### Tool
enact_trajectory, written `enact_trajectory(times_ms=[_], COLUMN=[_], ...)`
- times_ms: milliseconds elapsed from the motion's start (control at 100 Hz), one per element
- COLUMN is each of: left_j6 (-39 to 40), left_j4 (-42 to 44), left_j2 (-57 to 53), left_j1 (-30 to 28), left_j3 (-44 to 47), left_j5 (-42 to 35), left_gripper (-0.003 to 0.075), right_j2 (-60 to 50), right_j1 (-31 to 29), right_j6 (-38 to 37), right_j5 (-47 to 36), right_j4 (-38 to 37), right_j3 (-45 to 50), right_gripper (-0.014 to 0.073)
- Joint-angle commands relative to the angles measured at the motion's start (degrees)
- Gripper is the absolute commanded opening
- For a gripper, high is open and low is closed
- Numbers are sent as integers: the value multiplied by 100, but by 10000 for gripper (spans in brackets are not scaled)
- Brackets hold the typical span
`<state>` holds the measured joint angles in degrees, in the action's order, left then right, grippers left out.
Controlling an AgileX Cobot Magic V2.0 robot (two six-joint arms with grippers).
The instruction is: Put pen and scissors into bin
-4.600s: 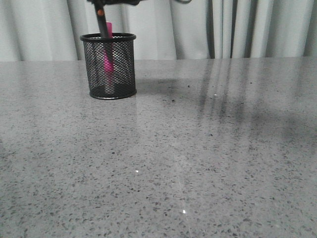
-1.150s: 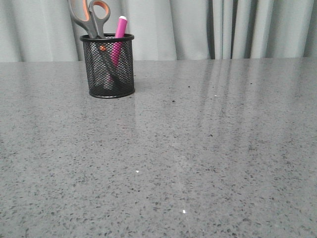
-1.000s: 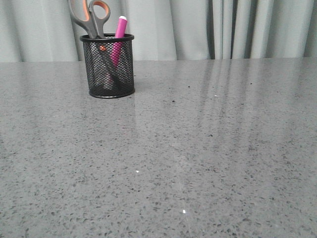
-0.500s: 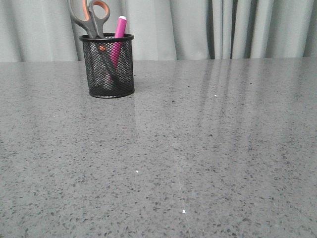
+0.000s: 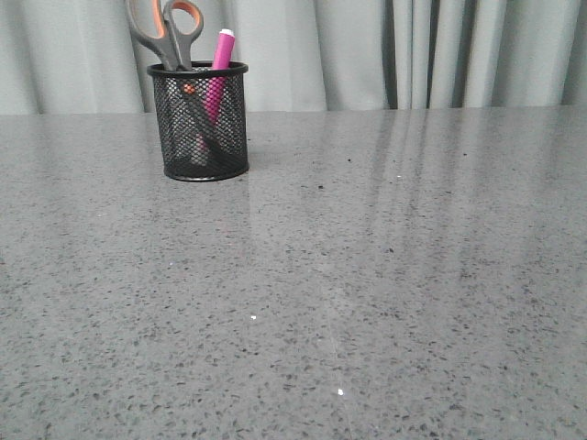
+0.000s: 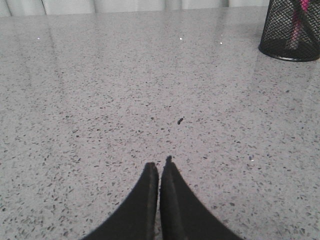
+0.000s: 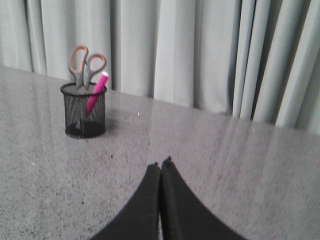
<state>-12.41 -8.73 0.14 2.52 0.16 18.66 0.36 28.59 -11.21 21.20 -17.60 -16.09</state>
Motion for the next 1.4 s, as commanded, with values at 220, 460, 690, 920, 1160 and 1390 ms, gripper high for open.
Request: enact_trajectory(times_ms=[220, 460, 690, 920, 1160, 1390], left_j6=[62, 62, 62, 62, 62, 62], left_j4=[-24, -24, -24, -24, -24, -24], left_j2=[50, 50, 50, 50, 50, 50], left_j1=[-12, -12, -12, -12, -12, -12], left_j3=[244, 244, 244, 244, 244, 244], left_j5=[-379, -379, -379, -379, -379, -379], left_gripper=[-19, -19, -19, -19, -19, -19], right_j2=[696, 145, -208, -208, -208, -208], right_j1=[-1750, -2404, -2580, -2580, -2580, -2580], right_j6=[419, 764, 1332, 1560, 1560, 1560], right_j5=[-2735, -1444, -494, -506, -506, -506], right_j4=[693, 957, 1246, 1289, 1289, 1289], right_j3=[1710, 1750, 1750, 1750, 1750, 1750], right_gripper=[-69, -69, -69, -69, -69, -69])
